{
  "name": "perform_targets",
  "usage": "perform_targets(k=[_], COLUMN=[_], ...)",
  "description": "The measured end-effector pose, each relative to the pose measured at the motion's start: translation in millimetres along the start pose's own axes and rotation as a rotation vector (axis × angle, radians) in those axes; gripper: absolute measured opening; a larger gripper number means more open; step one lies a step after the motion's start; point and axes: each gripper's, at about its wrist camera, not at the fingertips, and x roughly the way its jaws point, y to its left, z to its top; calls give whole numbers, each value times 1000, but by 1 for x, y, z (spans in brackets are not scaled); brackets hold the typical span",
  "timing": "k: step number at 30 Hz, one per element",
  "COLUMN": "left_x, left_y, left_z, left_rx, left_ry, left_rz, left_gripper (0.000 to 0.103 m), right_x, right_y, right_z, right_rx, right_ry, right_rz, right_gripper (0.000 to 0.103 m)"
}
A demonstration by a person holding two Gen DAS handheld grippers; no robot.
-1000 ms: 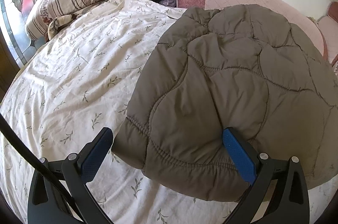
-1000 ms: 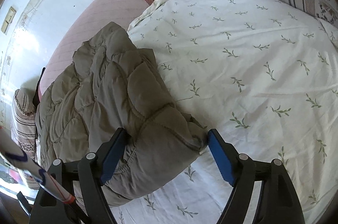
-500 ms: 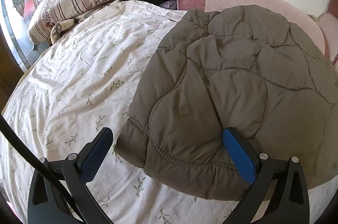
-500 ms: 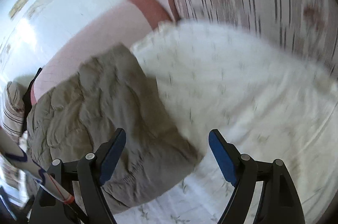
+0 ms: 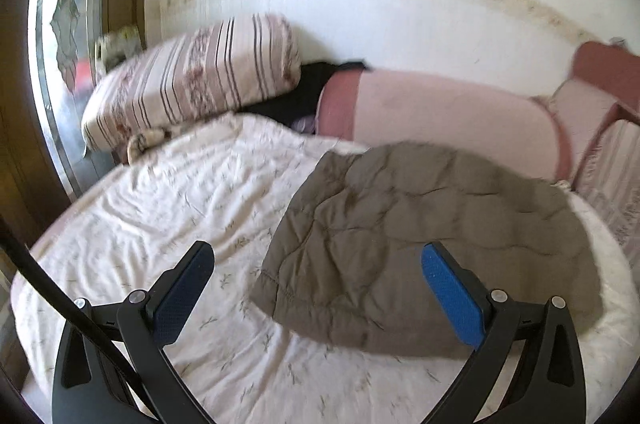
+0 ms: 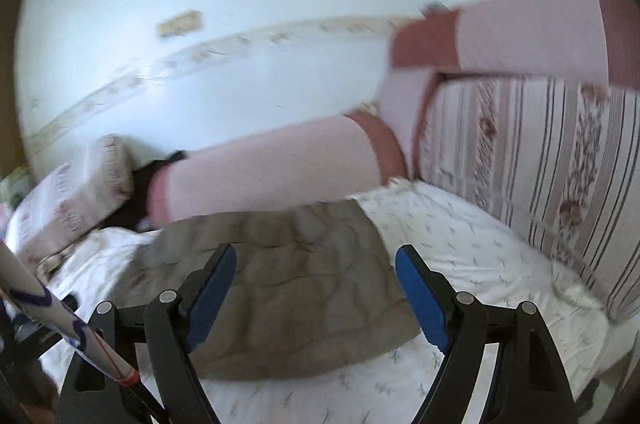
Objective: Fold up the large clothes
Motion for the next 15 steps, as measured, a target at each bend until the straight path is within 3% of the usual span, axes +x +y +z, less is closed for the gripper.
perform_targets(k=[8, 15], left_x=[-135, -236], left_y=[9, 25], left_z=[0, 4], left_rx=[54, 43], left_ry=[-110, -205], left_rz=[-46, -21], left_gripper=[103, 103], right_x=[-109, -194], right_y=[41, 43], right_z=[4, 16], right_rx=[-67, -76], right_ry=[-28, -111], right_rz=[106, 109], right_gripper=[90, 100])
